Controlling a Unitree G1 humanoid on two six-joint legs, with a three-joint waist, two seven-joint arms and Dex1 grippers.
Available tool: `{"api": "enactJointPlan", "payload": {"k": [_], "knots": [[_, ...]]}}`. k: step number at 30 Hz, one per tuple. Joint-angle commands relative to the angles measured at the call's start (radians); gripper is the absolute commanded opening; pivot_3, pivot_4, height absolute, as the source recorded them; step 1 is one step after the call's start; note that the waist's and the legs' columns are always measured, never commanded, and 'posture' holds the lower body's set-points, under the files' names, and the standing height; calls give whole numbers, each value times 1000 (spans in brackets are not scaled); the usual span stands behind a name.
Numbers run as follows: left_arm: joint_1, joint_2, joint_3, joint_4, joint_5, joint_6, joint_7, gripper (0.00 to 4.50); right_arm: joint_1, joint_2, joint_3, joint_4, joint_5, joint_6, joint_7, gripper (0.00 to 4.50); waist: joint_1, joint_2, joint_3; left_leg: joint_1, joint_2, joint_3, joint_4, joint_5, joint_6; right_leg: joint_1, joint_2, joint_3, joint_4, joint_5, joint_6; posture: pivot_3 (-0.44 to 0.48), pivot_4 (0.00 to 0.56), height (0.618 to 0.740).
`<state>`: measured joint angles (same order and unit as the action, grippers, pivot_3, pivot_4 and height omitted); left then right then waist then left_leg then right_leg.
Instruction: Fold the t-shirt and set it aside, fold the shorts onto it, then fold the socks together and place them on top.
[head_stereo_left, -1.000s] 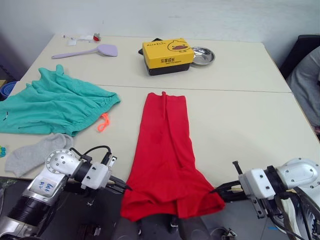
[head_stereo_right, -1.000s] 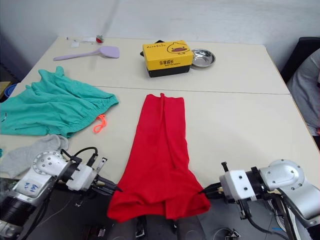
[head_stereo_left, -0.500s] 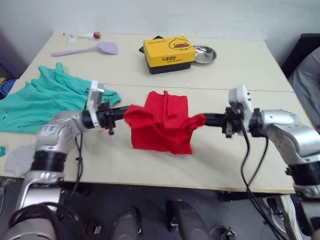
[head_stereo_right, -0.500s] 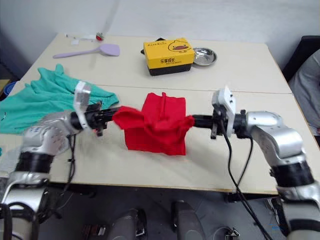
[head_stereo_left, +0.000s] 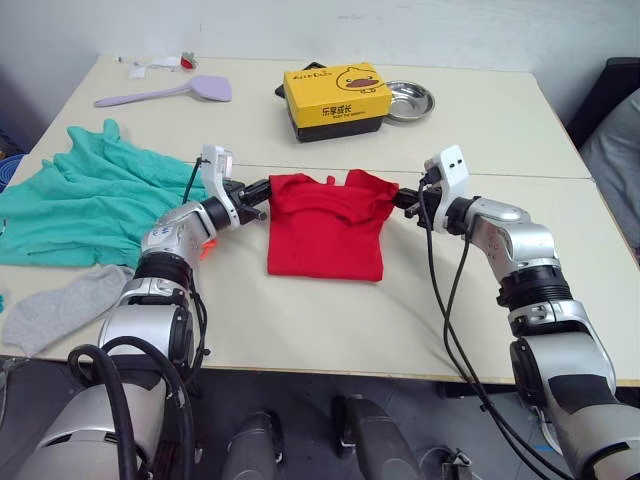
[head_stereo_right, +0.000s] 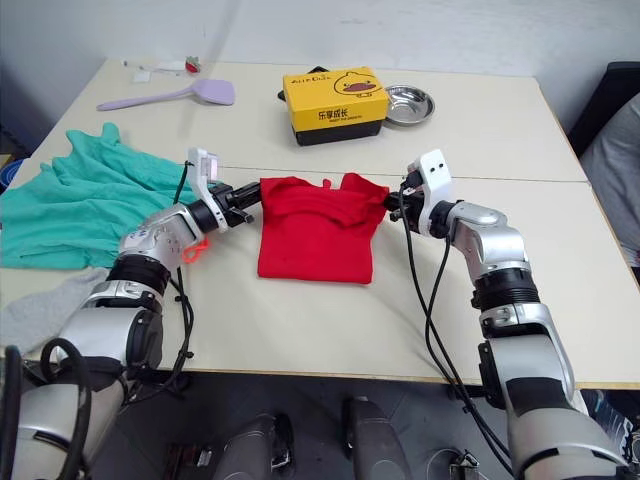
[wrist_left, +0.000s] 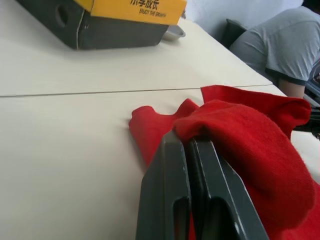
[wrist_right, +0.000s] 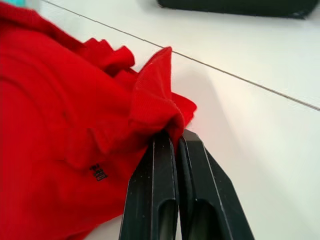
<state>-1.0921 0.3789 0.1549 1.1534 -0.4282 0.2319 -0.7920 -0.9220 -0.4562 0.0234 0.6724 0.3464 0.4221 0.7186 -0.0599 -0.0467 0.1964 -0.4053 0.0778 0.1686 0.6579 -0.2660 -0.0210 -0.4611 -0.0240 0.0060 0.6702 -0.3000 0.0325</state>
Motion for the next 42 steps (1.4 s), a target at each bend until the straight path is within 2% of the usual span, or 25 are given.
{"api": "enactJointPlan", "payload": {"k": [1,6,10,12,13,16,19,22,25,30,32,35,39,42], "knots": [[-30,-4,48,18,16,-15,62,683,-6,12,-70,-35,26,38,-23,677,-2,0,0,0,0,0,1,0,0,0,0,0,2,0,0,0,150,740],[-3,3,73,-12,42,-91,101,2266,21,-6,-88,-80,-7,-6,-43,2418,-4,0,0,1,0,0,5,1,0,0,0,0,6,0,0,0,150,740],[106,48,-26,-163,187,-318,50,3622,73,-59,-130,-142,-15,-81,-24,3928,-3,0,0,0,0,2,3,1,0,0,0,0,6,0,0,0,150,740],[159,61,-26,-253,218,-415,86,4263,128,-84,-115,-223,-25,-122,21,4500,-1,0,0,1,0,4,2,1,-1,-1,0,1,5,0,0,0,150,740],[186,70,-30,-302,229,-443,82,4479,162,-91,-107,-282,-17,-135,55,4500,0,0,0,1,1,4,2,1,-1,-1,0,1,4,0,0,0,150,740],[276,95,-36,-454,240,-521,45,4479,265,-105,-70,-476,14,-162,170,4500,-1,0,0,0,1,5,2,1,-1,-1,1,2,4,0,0,0,150,740],[434,134,-79,-721,97,-404,-226,4479,379,-126,19,-655,-1,-217,298,4500,-4,1,0,2,1,6,2,2,-2,0,1,1,5,0,0,0,150,740],[560,213,-155,-872,121,-393,-359,4479,440,-119,89,-712,-44,-241,318,4500,-8,1,-1,4,2,6,2,1,-3,1,3,0,6,0,0,0,150,740],[594,255,-205,-885,205,-416,-367,4479,448,-95,139,-684,-138,-279,256,4500,-7,1,-1,4,1,6,3,3,-2,1,1,1,7,1,-2,0,150,740],[526,190,-264,-758,358,-463,-226,4479,401,-64,216,-553,-297,-352,175,4500,5,1,-1,3,-1,-4,3,3,0,2,-1,1,6,2,-3,0,150,740],[502,172,-287,-704,395,-482,-206,4500,382,-60,233,-511,-333,-406,165,3878,6,1,-1,2,-2,-5,3,3,1,2,-1,1,5,3,-3,0,150,740],[454,164,-312,-621,458,-521,-161,3892,368,-55,243,-478,-354,-448,168,2884,6,1,-1,1,-1,-4,3,2,2,2,-1,1,4,3,-2,0,150,740],[435,163,-332,-584,459,-531,-192,2548,381,-65,246,-472,-368,-495,189,1393,4,1,-1,2,-2,-4,4,3,2,3,-1,1,4,3,-2,0,150,740],[467,172,-331,-635,405,-501,-262,1564,415,-81,235,-511,-338,-489,230,344,4,1,-1,3,0,-5,4,3,1,3,-1,1,5,3,-2,0,150,740]]}}
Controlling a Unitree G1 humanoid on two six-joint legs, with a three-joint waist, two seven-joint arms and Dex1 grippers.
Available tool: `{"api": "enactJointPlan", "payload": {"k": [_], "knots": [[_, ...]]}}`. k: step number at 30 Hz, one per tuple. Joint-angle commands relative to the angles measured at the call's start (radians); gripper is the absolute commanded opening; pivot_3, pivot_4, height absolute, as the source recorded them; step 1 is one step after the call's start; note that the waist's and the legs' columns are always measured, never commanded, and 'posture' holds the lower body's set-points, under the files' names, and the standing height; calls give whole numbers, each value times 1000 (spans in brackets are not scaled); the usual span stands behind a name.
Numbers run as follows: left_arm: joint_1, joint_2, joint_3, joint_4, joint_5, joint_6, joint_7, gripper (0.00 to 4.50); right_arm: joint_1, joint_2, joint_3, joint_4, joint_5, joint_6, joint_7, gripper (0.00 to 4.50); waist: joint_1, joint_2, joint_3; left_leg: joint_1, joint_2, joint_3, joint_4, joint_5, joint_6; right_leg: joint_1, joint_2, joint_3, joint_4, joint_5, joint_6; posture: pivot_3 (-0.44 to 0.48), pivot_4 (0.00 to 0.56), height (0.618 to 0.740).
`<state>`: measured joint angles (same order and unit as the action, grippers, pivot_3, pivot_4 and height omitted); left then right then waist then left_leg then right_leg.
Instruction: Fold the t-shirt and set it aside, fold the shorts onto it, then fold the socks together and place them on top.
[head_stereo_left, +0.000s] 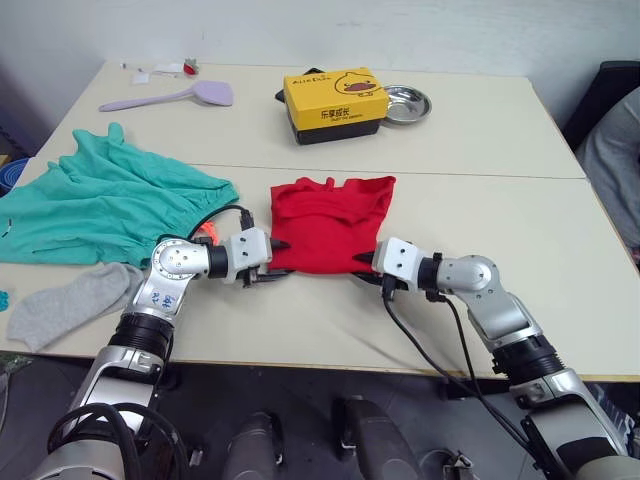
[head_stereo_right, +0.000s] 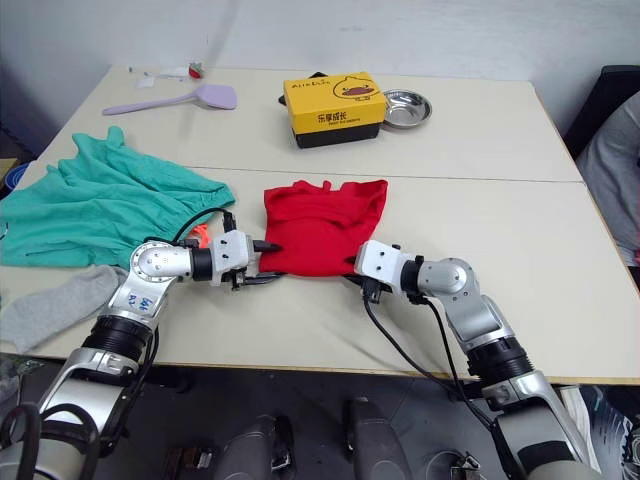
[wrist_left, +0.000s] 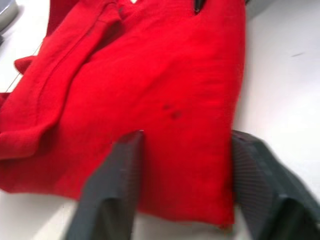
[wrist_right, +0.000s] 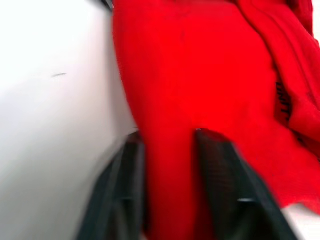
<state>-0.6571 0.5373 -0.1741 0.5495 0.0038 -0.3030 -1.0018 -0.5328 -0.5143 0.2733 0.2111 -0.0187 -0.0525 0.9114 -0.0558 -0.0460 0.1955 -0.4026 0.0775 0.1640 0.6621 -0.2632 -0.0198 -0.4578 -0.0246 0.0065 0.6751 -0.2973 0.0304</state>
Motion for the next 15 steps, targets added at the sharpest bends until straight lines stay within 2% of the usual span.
{"api": "enactJointPlan", "payload": {"k": [1,3,5,10,15], "knots": [[47,19,-1,-56,-47,48,-80,1258,38,-30,-19,-66,40,-12,54,10,0,0,0,0,0,0,0,0,0,0,0,0,0,0,0,0,150,740],[114,41,3,-172,-131,117,-169,550,86,-61,-28,-124,74,-8,102,0,-2,0,0,0,1,0,0,0,0,0,0,0,0,0,0,0,150,740],[183,71,7,-290,-185,175,-218,54,146,-104,-43,-205,126,12,157,0,-2,0,0,0,2,0,-1,-1,-1,0,1,0,0,-1,0,0,150,740],[358,144,42,-531,-251,285,-218,54,299,-212,-84,-384,207,29,224,0,-1,0,0,0,2,-2,0,-1,-1,2,1,-1,-1,-2,0,0,150,740],[536,192,81,-728,-292,351,-174,54,460,-290,-171,-526,313,155,220,0,1,0,0,15,2,-4,-6,-8,7,16,1,-2,-9,-2,-1,0,150,740]]}}
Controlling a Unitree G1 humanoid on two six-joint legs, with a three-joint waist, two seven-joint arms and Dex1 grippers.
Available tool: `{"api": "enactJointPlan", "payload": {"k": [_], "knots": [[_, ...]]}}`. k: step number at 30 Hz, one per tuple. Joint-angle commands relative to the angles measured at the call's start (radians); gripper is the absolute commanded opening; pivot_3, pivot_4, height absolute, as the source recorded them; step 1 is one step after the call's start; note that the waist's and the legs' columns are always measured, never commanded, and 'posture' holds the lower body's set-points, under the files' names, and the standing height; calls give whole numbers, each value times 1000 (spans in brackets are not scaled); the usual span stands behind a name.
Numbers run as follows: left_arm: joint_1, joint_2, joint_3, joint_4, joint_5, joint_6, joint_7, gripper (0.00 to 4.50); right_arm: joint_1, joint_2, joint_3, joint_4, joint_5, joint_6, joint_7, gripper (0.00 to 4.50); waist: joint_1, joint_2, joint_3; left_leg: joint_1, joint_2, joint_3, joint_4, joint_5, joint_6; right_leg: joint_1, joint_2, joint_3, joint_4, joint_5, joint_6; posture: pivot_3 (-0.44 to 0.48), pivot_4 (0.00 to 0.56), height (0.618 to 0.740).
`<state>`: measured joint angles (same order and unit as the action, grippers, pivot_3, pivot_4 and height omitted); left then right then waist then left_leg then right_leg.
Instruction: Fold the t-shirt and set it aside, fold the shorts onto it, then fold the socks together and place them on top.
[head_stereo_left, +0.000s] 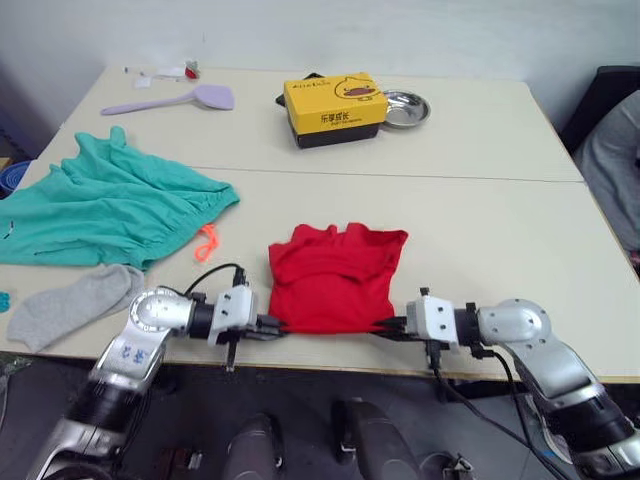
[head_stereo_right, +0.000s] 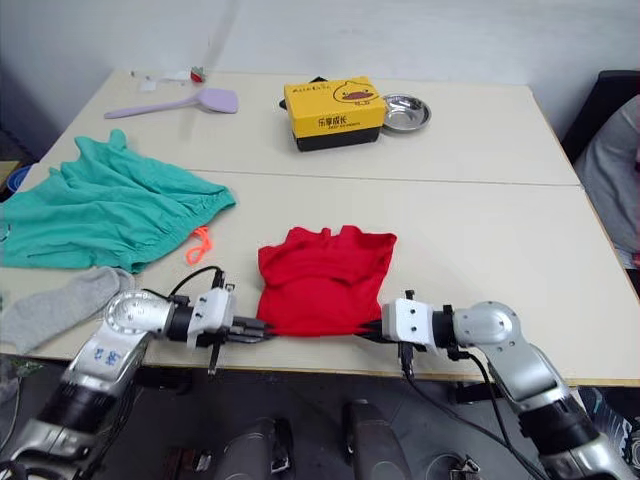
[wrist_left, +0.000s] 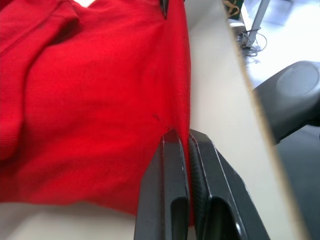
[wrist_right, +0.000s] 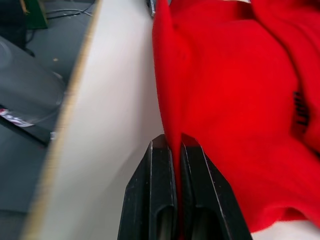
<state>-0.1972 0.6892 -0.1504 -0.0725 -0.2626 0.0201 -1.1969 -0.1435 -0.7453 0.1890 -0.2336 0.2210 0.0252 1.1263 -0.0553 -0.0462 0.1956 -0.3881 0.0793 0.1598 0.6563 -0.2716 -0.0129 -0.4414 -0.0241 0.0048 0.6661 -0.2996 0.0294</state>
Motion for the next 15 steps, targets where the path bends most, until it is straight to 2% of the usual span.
{"api": "enactJointPlan", "payload": {"k": [1,6,7,8,12,13,14,15], "knots": [[102,42,66,-136,-37,35,29,54,108,-82,-97,-116,110,116,24,0,1,0,0,1,0,0,-1,0,0,1,0,0,-1,0,0,0,150,740],[152,65,78,-187,-59,71,44,54,152,-90,-113,-139,131,122,10,0,1,0,0,2,0,-2,-4,0,1,3,0,-1,-5,0,0,0,150,740],[156,66,87,-179,-67,79,49,0,159,-91,-112,-137,140,124,16,505,1,0,0,2,-1,-2,-4,1,1,3,0,-1,-5,0,0,0,150,740],[161,63,99,-169,-83,87,51,0,165,-90,-113,-131,138,113,19,736,1,0,0,2,-1,-2,-4,1,1,3,-1,-1,-5,0,0,0,150,740],[174,95,134,-140,-100,81,7,963,194,-108,-149,-106,138,72,52,2060,1,0,0,2,-1,-2,-6,1,1,3,-1,-1,-6,0,0,0,150,740],[186,121,149,-136,-116,77,-32,1353,205,-125,-175,-114,176,89,80,2458,2,0,0,2,-1,-2,-6,1,1,3,-1,-2,-6,0,0,0,150,740],[194,137,160,-133,-129,74,-59,1594,213,-136,-194,-122,201,101,99,2463,2,0,0,2,-1,-2,-6,1,1,3,-1,-1,-6,0,0,0,150,740],[201,163,183,-137,-173,112,-92,1594,210,-153,-220,-131,244,133,118,2463,1,0,0,2,-1,-2,-6,1,1,3,-1,-2,-6,0,0,0,150,740]]}}
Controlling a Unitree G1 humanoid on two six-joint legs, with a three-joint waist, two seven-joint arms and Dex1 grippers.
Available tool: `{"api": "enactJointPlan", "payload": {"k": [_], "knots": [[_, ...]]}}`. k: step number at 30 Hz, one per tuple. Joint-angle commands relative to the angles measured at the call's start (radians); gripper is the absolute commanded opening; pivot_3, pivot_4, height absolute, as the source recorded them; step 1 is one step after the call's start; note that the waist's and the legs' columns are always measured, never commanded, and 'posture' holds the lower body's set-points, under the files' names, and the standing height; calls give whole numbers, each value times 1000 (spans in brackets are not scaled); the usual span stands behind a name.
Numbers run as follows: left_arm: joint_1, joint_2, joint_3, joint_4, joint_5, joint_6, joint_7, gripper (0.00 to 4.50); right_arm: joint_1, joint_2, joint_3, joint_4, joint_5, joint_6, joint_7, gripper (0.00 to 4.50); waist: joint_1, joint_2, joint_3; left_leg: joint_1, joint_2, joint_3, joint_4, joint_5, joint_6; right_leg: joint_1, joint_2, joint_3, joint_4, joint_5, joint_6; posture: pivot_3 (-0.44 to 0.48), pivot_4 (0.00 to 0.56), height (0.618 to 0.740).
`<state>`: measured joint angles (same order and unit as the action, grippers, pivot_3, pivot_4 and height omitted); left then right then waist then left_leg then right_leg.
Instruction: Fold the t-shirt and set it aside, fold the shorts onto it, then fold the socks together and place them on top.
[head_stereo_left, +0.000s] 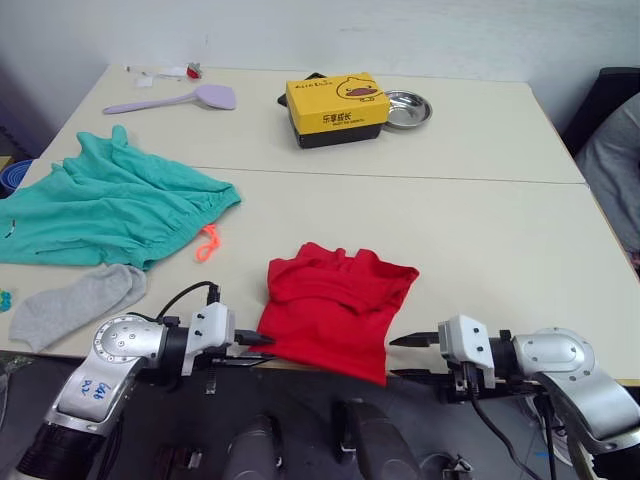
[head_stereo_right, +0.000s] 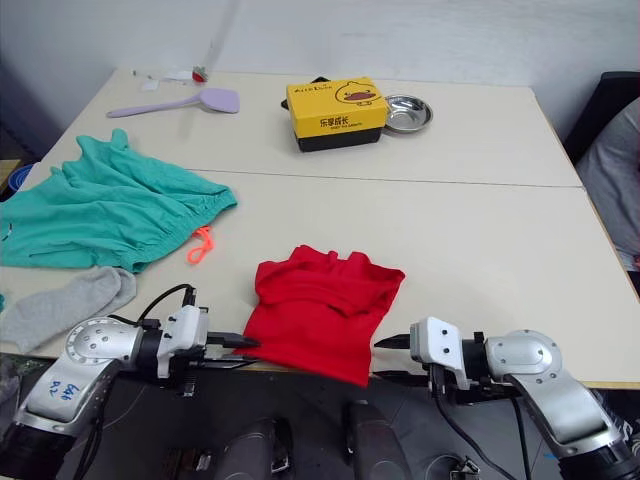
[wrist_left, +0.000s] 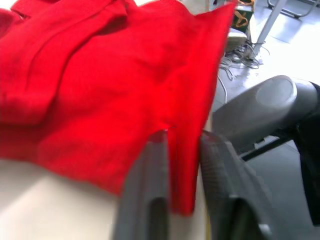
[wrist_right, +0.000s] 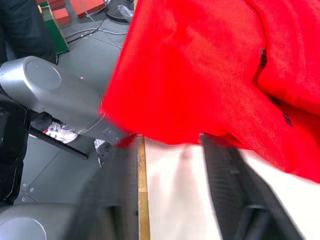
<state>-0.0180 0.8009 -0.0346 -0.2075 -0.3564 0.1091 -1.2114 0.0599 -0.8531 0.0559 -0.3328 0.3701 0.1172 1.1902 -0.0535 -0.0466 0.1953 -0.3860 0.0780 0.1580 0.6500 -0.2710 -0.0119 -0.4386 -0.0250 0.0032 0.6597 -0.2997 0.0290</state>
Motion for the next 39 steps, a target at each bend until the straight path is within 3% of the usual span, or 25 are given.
{"api": "enactJointPlan", "payload": {"k": [1,5,11,14,16,19,23,26,30,34,39], "knots": [[22,72,93,-6,-118,62,-95,1594,-6,-55,-107,-35,128,62,64,2463,-3,0,0,0,0,0,0,0,0,0,0,0,0,0,0,0,150,740],[-3,97,137,-2,-163,105,-108,1594,-62,-37,-134,-33,157,83,37,2463,-2,0,0,1,0,0,0,0,0,0,0,0,0,0,-1,0,150,740],[-216,11,72,182,41,-140,-22,1594,-231,74,9,44,-111,-106,-78,2463,1,0,0,0,-1,-1,0,0,1,0,0,-1,-1,0,0,0,150,740],[-272,-23,43,209,25,-133,-44,1594,-273,116,59,76,-161,-163,-93,2463,1,0,0,-1,-1,0,-1,0,0,0,-1,-1,-1,0,0,0,150,740],[-277,-25,35,209,9,-133,-74,1619,-276,137,81,59,-138,-163,-75,2086,-1,0,0,-4,-1,2,0,1,-3,-4,0,0,0,0,1,0,150,740],[-272,-29,29,189,-22,-101,-100,1619,-269,155,110,23,-116,-109,-77,1175,-3,0,0,-4,1,4,0,1,-6,-4,1,2,0,-1,2,0,150,740],[-257,-29,6,170,-14,-86,-120,708,-262,173,155,17,-154,-86,-99,0,-1,0,0,-3,0,4,1,2,-6,-4,1,2,1,-1,2,0,150,740],[-245,-31,-24,185,33,-113,-122,29,-276,172,190,42,-209,-54,-121,0,-2,0,0,-2,0,4,1,0,-1,-4,0,2,2,0,1,0,150,740],[-258,-98,-30,226,49,-114,-50,29,-312,188,222,112,-310,-101,-174,0,-1,0,0,-2,-1,4,2,1,0,-4,0,2,2,1,1,0,150,740],[-270,-112,-80,272,158,-205,-21,29,-345,216,237,162,-371,-126,-217,0,-2,0,0,-3,-1,4,1,1,0,-4,0,2,3,1,1,0,150,740],[-272,-134,-99,312,193,-248,16,29,-377,269,217,212,-412,-170,-295,0,-2,0,0,-2,0,4,1,1,-1,-4,0,2,3,1,1,0,150,740]]}}
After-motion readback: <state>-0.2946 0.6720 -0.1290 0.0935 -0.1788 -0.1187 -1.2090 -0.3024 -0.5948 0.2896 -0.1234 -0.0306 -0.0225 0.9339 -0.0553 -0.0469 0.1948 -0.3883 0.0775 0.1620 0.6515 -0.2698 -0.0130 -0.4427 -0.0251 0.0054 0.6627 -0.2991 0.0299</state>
